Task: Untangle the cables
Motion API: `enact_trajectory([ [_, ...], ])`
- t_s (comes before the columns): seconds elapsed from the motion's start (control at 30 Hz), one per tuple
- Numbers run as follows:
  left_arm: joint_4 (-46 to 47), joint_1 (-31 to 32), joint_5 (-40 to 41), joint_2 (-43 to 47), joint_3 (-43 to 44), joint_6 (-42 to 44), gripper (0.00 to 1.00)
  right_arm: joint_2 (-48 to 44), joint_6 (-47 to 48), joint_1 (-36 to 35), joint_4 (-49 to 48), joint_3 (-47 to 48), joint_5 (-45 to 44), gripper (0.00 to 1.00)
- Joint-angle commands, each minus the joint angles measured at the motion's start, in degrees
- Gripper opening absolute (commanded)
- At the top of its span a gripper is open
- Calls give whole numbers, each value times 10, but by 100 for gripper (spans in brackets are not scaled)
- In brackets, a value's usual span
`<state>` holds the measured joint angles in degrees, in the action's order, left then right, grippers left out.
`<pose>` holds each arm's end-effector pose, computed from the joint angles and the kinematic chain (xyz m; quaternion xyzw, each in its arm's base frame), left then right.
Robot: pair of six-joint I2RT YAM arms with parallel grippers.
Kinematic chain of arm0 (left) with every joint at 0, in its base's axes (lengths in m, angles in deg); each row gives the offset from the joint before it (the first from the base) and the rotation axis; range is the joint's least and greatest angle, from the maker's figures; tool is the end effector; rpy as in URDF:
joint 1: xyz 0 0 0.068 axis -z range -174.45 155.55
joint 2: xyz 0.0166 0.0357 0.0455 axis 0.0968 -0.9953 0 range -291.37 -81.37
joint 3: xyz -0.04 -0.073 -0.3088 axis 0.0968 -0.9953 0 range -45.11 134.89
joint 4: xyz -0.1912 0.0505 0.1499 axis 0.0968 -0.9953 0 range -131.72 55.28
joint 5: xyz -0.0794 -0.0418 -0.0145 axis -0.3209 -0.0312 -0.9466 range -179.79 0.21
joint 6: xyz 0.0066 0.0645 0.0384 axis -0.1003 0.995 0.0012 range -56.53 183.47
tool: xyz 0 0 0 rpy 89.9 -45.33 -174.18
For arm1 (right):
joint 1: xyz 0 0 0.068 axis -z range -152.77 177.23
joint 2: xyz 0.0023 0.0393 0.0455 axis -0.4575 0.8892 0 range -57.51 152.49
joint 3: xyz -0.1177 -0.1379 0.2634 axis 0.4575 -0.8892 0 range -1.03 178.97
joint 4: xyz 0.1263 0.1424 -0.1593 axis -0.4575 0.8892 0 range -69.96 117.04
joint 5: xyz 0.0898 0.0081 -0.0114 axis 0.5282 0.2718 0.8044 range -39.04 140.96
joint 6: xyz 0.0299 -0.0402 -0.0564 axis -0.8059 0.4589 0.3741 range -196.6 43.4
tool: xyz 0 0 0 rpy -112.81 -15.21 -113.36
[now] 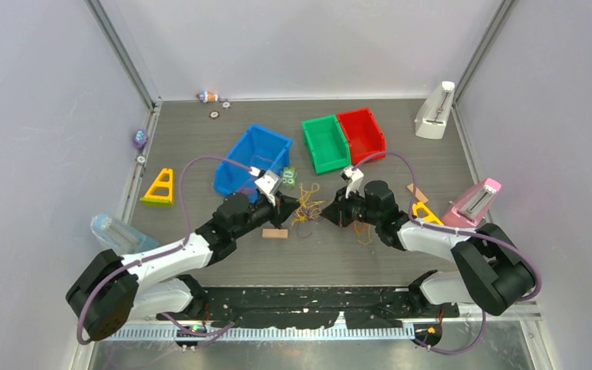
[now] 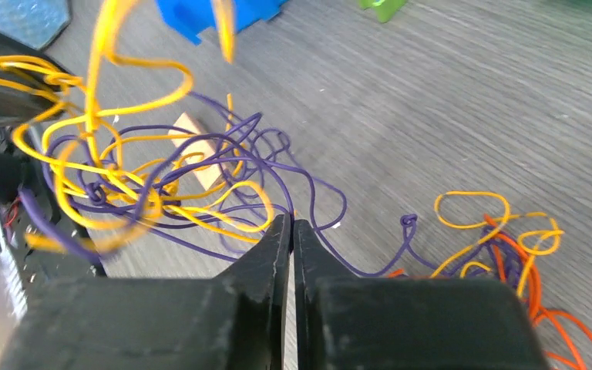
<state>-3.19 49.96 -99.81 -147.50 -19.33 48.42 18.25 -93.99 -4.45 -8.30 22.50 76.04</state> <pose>0.1660 -0.1781 0.2745 0.2466 0.7175 -0.3790 0.5299 0.2005 0.1555 0.2171 -0.2192 0.7971 0.3866 0.4088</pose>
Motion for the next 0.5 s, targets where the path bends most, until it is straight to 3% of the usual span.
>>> enact_trajectory([
  [0.0, 54, -1, 84, 48, -20, -2, 0, -20, 0, -1, 33, 25, -81, 6],
  [0.3, 28, -1, 200, 99, -44, -2, 0, -76, -38, 49, 108, 3, -298, 5],
  [0.47, 4, -1, 273, 126, -55, -3, 0, -151, -83, 85, 168, -20, -456, 6],
])
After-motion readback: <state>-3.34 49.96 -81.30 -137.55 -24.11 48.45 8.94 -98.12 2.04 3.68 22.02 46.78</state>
